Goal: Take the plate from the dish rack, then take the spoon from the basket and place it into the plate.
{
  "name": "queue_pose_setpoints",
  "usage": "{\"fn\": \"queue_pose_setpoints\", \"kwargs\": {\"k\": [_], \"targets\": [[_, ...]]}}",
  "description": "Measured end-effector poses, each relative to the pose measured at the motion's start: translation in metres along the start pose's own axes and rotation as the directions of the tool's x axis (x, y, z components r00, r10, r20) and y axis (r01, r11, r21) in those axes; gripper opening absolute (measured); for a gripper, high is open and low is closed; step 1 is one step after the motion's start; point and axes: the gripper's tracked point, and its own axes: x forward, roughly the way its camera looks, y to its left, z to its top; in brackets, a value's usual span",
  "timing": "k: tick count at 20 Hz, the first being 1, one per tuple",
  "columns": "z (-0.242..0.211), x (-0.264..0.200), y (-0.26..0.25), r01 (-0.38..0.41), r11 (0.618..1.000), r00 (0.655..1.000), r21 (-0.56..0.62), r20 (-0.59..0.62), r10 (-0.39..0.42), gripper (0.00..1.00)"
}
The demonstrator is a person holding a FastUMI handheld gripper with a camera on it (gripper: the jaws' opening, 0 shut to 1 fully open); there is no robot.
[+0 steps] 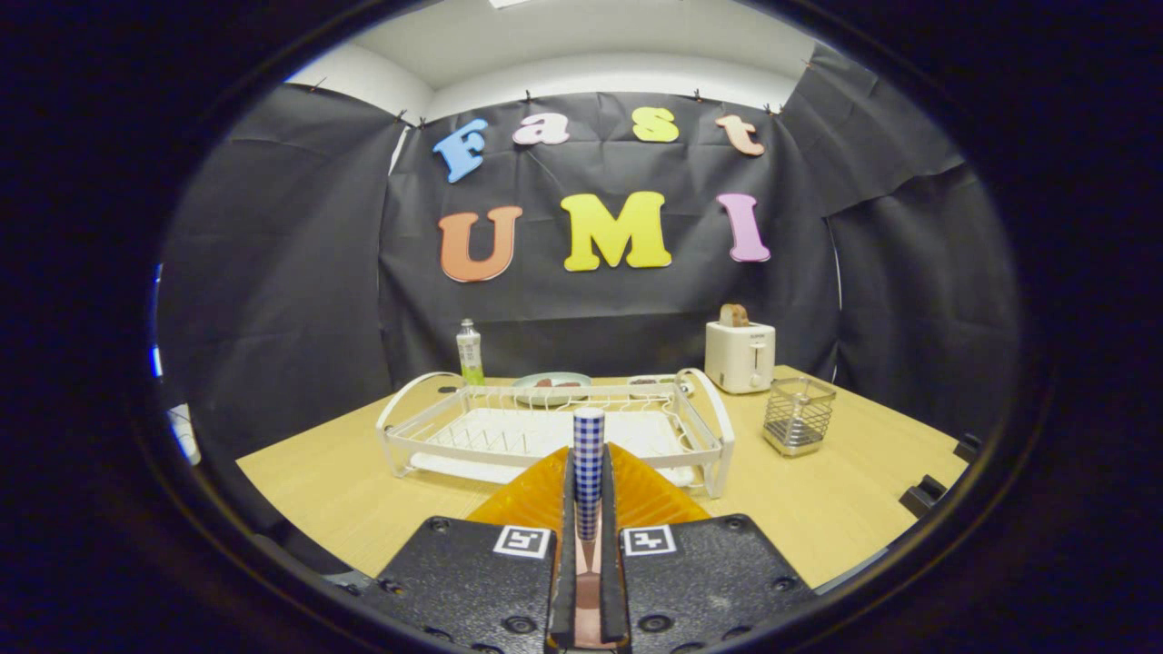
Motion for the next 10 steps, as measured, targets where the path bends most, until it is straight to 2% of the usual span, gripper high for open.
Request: {"fn": "queue_pose_setpoints", "kwargs": {"k": [8, 10], "targets": [[-0.002, -0.019, -0.029, 0.050, 0.998, 0.997, -0.026, 0.066, -0.048, 0.20], [0.003, -0.024, -0.039, 0.064, 0.998, 0.994, -0.018, 0.093, -0.062, 0.28]]}}
